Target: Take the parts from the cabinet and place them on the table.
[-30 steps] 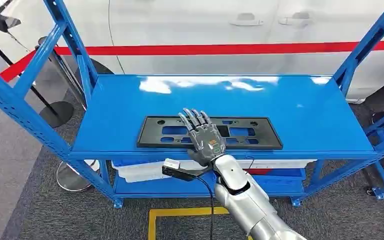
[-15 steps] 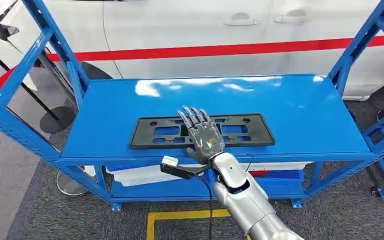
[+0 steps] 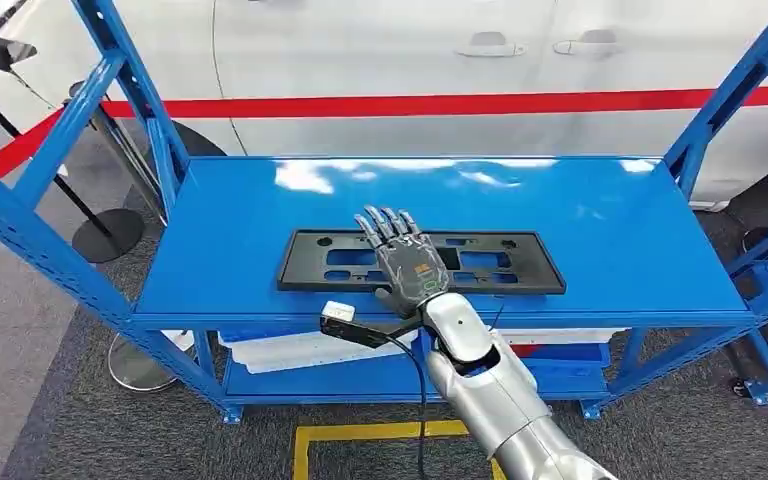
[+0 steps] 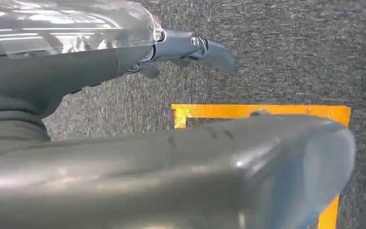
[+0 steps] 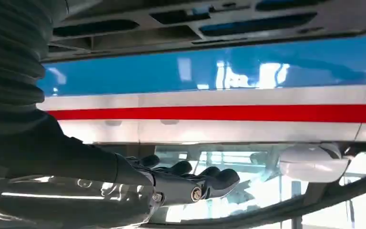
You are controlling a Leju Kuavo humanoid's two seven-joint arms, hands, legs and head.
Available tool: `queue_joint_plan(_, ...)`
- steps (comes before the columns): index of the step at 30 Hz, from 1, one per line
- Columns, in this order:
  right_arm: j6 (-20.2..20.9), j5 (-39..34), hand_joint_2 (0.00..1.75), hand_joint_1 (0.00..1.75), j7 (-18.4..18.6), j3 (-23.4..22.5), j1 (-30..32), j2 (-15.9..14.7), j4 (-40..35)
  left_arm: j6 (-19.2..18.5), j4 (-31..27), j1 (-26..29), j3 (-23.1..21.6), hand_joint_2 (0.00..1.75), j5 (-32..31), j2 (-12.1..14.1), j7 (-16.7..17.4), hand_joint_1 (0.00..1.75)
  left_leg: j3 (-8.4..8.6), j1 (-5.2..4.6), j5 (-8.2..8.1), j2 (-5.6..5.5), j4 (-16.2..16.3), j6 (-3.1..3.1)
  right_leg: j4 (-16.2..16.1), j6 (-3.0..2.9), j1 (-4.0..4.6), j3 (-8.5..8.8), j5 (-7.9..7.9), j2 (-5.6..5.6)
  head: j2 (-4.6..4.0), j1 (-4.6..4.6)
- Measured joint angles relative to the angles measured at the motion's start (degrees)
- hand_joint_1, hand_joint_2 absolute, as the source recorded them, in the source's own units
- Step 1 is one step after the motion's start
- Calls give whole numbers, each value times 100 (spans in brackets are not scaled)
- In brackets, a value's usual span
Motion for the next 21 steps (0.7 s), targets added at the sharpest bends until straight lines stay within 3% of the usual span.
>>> queue_joint_plan(1, 26, 33, 175, 0, 22, -11, -5, 2, 15, -13, 0, -11, 0, 0, -13, 0, 4, 0, 6, 0, -6, -5, 2, -5, -255, -7, -11, 108, 193, -1, 0, 0)
queue_joint_plan(3, 59, 116, 175, 0, 59, -24, -33, 2, 33, -48, 0, -30, -7, 0, -72, 0, 11, 0, 26, 0, -25, -12, 17, -32, -1245, -42, -19, 607, 677, -7, -2, 0)
queue_joint_plan(4, 77, 158, 175, 0, 75, -31, -59, 4, 44, -59, 0, -37, -9, 0, -92, 0, 24, 0, 26, 0, -39, -14, 33, -55, -1662, -71, -16, 807, 753, -12, -2, 0)
queue_joint_plan(5, 103, 197, 175, 0, 85, -37, -87, 10, 66, -64, 0, -45, -9, 0, -114, 0, 29, 0, -6, -54, -55, -17, 72, -97, -1712, -83, 4, 828, 715, -11, 0, 0)
queue_joint_plan(8, 151, 302, 175, 0, 144, -59, -120, 33, 190, -70, 0, -61, -9, 0, -133, 2, 46, 0, 11, -21, -34, -17, 17, -195, -1704, -166, 42, 798, 731, 6, -2, 0)
queue_joint_plan(10, 151, 361, 175, 0, 171, -59, -161, 70, 306, -70, 0, -68, -9, 0, -138, 2, 42, 0, -11, -7, -124, -8, 117, -258, -1776, -249, -7, 834, 771, -5, -2, 0)
queue_joint_plan(11, 151, 387, 175, 0, 164, -59, -203, 101, 383, -68, 0, -74, -7, 0, -129, 2, 39, 0, -131, -9, -310, -7, 383, -273, -1778, -295, -11, 834, 768, -8, 0, -2)
queue_joint_plan(13, 147, 396, 175, 0, 136, -59, -222, 146, 536, -59, 0, -80, -4, 0, -114, 2, 35, 0, -537, -3, -726, -7, 1251, -309, -1776, -312, 6, 833, 763, -11, 0, -2)
queue_joint_plan(14, 138, 383, 175, 0, 118, -59, -218, 157, 630, -53, 0, -80, -2, 0, -107, -2, 35, 0, -753, -4, -873, -7, 1692, -320, -1773, -320, 20, 831, 757, -18, 0, -2)
queue_joint_plan(15, 127, 359, 175, 0, 90, -59, -209, 172, 725, -40, 0, -72, 2, 0, -99, -5, 31, 0, -851, -3, -868, -6, 1864, -320, -1768, -324, 29, 833, 755, -18, -2, -2)
queue_joint_plan(16, 116, 354, 175, 0, 66, -59, -199, 177, 781, -25, 0, -64, 4, 0, -83, -5, 29, 0, -813, -4, -742, -6, 1753, -309, -1763, -326, 38, 835, 753, -15, 0, -2)
queue_joint_plan(17, 90, 350, 175, 0, 33, -59, -185, 190, 829, 0, 0, -63, 7, 0, -66, -5, 29, 0, -648, -7, -501, -6, 1383, -286, -1754, -325, 44, 837, 747, -9, -2, -2)
queue_joint_plan(19, 35, 326, 175, 0, -9, -59, -173, 227, 896, 37, 0, -64, 15, 0, -55, -5, 26, 0, -127, -25, 18, -6, 289, -195, -1740, -313, 56, 851, 731, 2, -2, -2)
queue_joint_plan(20, 18, 321, 175, 0, -24, -59, -165, 238, 920, 57, 0, -68, 22, 0, -55, 0, 29, 0, -21, -51, -71, -2, 79, -152, -1741, -293, 75, 848, 727, 2, -2, -2)
queue_joint_plan(21, 11, 315, 175, 0, -37, -59, -159, 240, 944, 70, 0, -66, 28, 0, -55, 0, 26, 0, -22, -73, -32, 0, 38, -140, -1731, -267, 78, 832, 726, 5, 0, -2)
